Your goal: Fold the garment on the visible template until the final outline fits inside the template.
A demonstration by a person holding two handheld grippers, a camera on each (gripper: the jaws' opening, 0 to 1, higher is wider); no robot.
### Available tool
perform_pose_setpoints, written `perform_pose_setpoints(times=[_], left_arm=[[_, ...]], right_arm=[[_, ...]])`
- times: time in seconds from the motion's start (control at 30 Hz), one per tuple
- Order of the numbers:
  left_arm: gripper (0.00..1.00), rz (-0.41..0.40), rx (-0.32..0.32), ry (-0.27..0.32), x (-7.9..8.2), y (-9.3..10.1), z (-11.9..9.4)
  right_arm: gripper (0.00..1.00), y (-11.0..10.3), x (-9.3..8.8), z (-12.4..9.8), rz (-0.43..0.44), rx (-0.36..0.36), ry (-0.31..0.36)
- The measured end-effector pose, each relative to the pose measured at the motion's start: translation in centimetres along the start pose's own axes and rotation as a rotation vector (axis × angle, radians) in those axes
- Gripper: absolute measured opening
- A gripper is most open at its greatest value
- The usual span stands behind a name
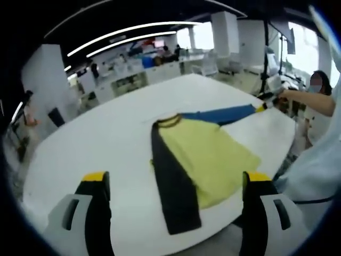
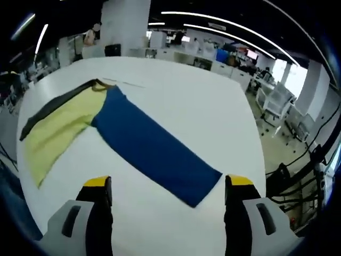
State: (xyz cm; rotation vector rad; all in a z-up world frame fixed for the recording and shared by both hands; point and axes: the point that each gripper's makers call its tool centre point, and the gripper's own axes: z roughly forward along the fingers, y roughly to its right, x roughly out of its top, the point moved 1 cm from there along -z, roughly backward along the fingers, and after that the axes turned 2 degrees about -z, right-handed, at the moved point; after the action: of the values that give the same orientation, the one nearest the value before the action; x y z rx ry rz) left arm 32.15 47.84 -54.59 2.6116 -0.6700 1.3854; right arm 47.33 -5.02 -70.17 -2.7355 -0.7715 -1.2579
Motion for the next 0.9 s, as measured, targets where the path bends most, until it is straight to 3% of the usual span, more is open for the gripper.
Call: perform_pose_setpoints(times=[0.27, 0.43, 0.9], left_arm=[[1.0, 0.012, -0.023, 0.004, -0.4, -0.1, -0.6], [1.0, 0.024, -0.041, 0.012, -0.5, -0.4, -0.8], [1.0, 0.049, -0.067, 0.022, -1.4, -1.2, -2.0]], right_arm=[[0.99, -2.1, 0.7, -1.3, -0.003, 0.026, 0.026], [1.0, -3.6, 1.1, -2.2, 0.021, 0.029, 0.037], [1.0, -7.9, 2.9, -4.3, -0.03, 0.034, 0.076]])
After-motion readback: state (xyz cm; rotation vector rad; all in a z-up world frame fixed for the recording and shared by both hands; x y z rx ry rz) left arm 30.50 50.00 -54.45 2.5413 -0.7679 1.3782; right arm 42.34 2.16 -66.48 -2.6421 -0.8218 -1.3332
